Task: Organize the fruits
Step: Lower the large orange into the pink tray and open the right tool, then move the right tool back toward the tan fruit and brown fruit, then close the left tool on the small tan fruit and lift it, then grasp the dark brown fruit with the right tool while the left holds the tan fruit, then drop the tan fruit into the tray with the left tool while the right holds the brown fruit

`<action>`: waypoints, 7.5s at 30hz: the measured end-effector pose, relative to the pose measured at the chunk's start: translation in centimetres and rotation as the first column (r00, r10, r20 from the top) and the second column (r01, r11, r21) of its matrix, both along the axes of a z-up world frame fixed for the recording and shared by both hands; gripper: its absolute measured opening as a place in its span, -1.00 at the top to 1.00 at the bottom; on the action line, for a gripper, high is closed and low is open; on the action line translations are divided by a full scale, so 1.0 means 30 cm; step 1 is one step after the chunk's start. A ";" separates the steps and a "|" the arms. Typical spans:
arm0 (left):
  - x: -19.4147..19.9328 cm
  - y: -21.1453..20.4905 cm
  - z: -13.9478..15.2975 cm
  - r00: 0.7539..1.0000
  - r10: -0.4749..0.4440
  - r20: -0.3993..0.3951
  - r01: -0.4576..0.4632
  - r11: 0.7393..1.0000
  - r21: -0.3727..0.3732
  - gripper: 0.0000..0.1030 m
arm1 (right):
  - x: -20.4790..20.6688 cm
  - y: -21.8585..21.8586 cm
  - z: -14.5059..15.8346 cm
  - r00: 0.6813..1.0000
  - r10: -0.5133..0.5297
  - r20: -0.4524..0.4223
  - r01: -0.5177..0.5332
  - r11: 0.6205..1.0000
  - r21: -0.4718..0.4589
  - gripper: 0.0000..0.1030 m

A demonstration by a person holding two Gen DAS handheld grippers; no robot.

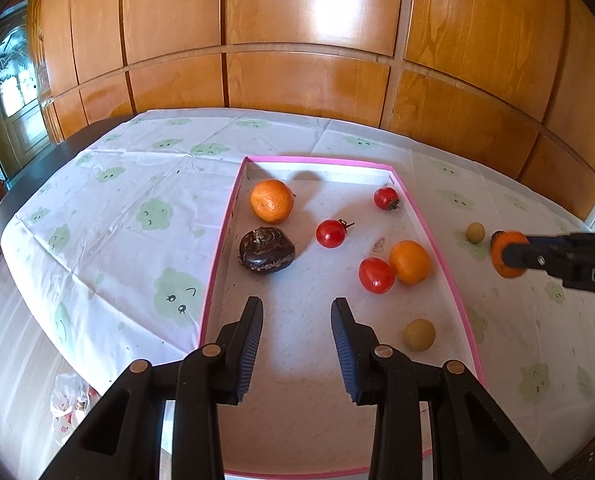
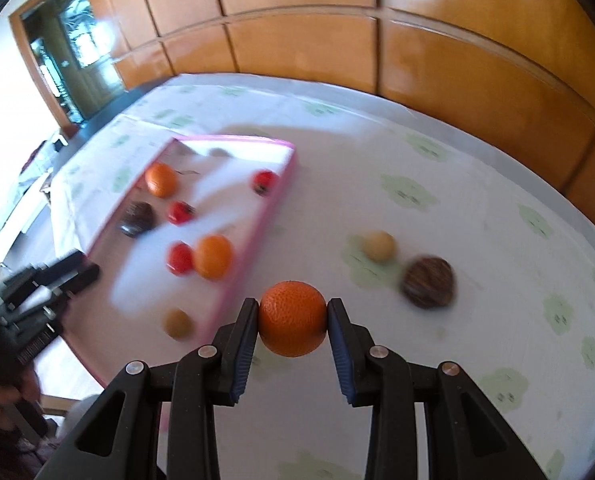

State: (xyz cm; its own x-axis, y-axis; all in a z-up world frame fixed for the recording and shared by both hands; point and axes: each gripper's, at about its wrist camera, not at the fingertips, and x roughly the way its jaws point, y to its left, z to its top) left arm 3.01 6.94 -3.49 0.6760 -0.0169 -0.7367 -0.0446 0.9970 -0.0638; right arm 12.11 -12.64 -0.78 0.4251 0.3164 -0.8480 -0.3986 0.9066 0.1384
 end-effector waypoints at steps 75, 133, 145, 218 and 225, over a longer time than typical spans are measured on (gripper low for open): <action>-0.044 -0.128 0.000 0.993 -0.115 -0.003 0.115 0.993 0.031 0.28 | -0.065 -0.172 0.014 0.990 -0.131 0.055 0.131 0.991 0.012 0.30; 0.563 -0.708 -0.091 0.918 -0.346 -0.191 0.334 0.938 -0.095 0.22 | -0.012 -0.708 -0.004 0.856 -0.517 0.027 0.517 0.856 -0.004 0.30; 0.470 -0.722 -0.083 0.910 -0.382 -0.162 0.378 0.924 -0.057 0.48 | -0.009 -0.703 -0.006 0.857 -0.515 0.029 0.516 0.857 -0.013 0.30; 0.006 -0.714 -0.170 0.838 -0.546 0.013 0.542 0.834 0.097 0.48 | -0.012 -0.456 -0.238 0.978 -0.100 -0.181 0.070 0.984 -0.165 -0.01; 0.008 -0.721 -0.173 0.842 -0.539 0.011 0.535 0.839 0.101 0.48 | 0.000 -0.408 -0.241 0.980 -0.098 -0.175 0.066 0.981 -0.180 -0.05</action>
State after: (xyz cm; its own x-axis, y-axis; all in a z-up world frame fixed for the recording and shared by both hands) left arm 3.24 -14.69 -8.67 0.6077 -0.3199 -0.7269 0.4998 0.8653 0.0370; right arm 12.11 -24.86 -8.00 0.2768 0.1288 -0.9523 -0.3048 0.9516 0.0401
